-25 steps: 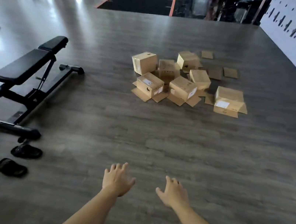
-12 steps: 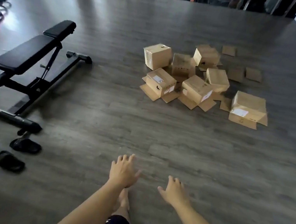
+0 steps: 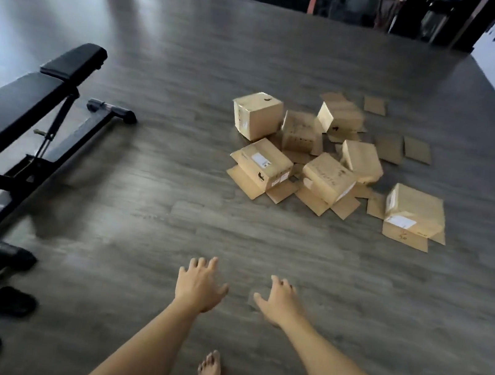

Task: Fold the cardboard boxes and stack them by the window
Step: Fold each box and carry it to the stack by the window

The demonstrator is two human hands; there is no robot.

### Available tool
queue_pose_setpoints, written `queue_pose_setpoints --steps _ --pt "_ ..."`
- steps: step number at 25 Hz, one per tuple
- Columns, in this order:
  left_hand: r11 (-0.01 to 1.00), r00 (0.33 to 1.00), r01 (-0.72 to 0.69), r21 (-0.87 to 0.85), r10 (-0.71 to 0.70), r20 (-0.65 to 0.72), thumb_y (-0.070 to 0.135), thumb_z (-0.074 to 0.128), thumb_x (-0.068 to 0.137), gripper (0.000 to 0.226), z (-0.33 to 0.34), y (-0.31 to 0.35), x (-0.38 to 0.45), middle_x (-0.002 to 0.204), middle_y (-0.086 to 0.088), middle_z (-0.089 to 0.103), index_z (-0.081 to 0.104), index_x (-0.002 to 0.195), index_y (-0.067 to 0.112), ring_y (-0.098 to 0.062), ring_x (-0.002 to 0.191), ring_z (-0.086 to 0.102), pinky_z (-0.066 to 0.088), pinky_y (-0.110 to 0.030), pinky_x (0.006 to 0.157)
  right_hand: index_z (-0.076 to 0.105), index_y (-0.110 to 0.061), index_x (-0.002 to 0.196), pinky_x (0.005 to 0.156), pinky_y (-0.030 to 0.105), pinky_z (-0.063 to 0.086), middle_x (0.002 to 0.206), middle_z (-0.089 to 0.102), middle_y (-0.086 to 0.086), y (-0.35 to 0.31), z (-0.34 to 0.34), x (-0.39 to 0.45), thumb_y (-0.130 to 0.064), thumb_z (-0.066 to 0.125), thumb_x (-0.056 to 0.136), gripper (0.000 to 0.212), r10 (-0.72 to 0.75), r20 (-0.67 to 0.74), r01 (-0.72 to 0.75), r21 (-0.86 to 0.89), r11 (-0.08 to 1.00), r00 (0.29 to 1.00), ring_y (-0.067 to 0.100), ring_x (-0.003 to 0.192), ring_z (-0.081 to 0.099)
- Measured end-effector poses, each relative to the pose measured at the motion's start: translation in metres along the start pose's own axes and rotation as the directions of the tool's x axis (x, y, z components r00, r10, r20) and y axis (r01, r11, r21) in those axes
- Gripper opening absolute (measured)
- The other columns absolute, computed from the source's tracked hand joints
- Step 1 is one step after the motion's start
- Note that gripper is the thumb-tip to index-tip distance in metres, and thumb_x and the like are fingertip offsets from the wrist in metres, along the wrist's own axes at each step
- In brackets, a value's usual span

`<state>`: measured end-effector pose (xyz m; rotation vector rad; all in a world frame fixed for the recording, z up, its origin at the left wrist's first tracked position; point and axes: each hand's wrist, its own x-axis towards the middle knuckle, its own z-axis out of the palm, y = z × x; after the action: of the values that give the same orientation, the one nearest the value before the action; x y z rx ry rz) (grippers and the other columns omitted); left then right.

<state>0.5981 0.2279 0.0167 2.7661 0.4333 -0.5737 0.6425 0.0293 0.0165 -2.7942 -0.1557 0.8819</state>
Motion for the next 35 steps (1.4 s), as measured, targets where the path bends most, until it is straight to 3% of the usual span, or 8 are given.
queue_pose_setpoints --steps 10,19,22,29,35 --pt "0.993 0.986 0.112 -0.049 -0.104 0.133 0.064 0.046 0.090 0.072 -0.037 -0.067 0.118 0.149 -0.005 0.042 0.035 0.148 0.023 -0.027 0.139 0.034 0.032 -0.047 0.109 0.031 -0.017 0.152 0.112 0.044 0.036 0.154 0.037 0.008 -0.099 -0.039 0.137 -0.057 0.051 0.094 0.073 -0.049 0.117 0.063 -0.116 0.991 0.992 0.030 0.141 0.036" --pt "0.959 0.960 0.278 -0.053 -0.276 0.041 0.064 0.045 0.092 0.069 -0.158 -0.138 0.283 0.149 -0.005 0.043 0.039 0.146 0.021 -0.026 0.139 0.036 0.035 -0.046 0.109 0.036 -0.015 0.148 0.106 0.044 0.039 0.150 0.041 0.008 -0.247 -0.120 0.321 -0.059 0.049 0.094 0.071 -0.211 0.207 0.242 -0.137 0.960 0.955 0.030 0.137 0.040" --pt "0.944 0.946 0.319 -0.081 -0.312 0.088 0.065 0.045 0.091 0.068 -0.175 -0.157 0.321 0.146 -0.004 0.046 0.041 0.142 0.021 -0.026 0.137 0.038 0.037 -0.046 0.106 0.035 -0.016 0.149 0.106 0.042 0.037 0.151 0.040 0.009 -0.292 -0.135 0.361 -0.061 0.048 0.093 0.073 -0.239 0.242 0.285 -0.176 0.942 0.940 0.030 0.138 0.040" --pt "0.953 0.945 0.293 -0.078 -0.276 0.174 0.063 0.046 0.091 0.067 -0.232 -0.226 0.466 0.145 -0.006 0.047 0.043 0.141 0.018 -0.027 0.137 0.039 0.038 -0.045 0.106 0.032 -0.006 0.151 0.113 0.041 0.034 0.153 0.036 0.017 -0.369 -0.170 0.476 -0.055 0.052 0.096 0.076 -0.117 0.289 0.172 -0.171 0.970 0.950 0.035 0.140 0.036" --pt "0.978 0.975 0.204 -0.049 -0.199 0.101 0.067 0.048 0.089 0.072 -0.343 -0.288 0.616 0.145 -0.005 0.048 0.042 0.142 0.018 -0.026 0.136 0.040 0.039 -0.044 0.105 0.043 -0.010 0.142 0.098 0.040 0.046 0.143 0.049 0.012 -0.477 -0.264 0.577 -0.056 0.053 0.092 0.068 -0.073 0.165 0.091 -0.103 0.991 0.984 0.033 0.126 0.052"
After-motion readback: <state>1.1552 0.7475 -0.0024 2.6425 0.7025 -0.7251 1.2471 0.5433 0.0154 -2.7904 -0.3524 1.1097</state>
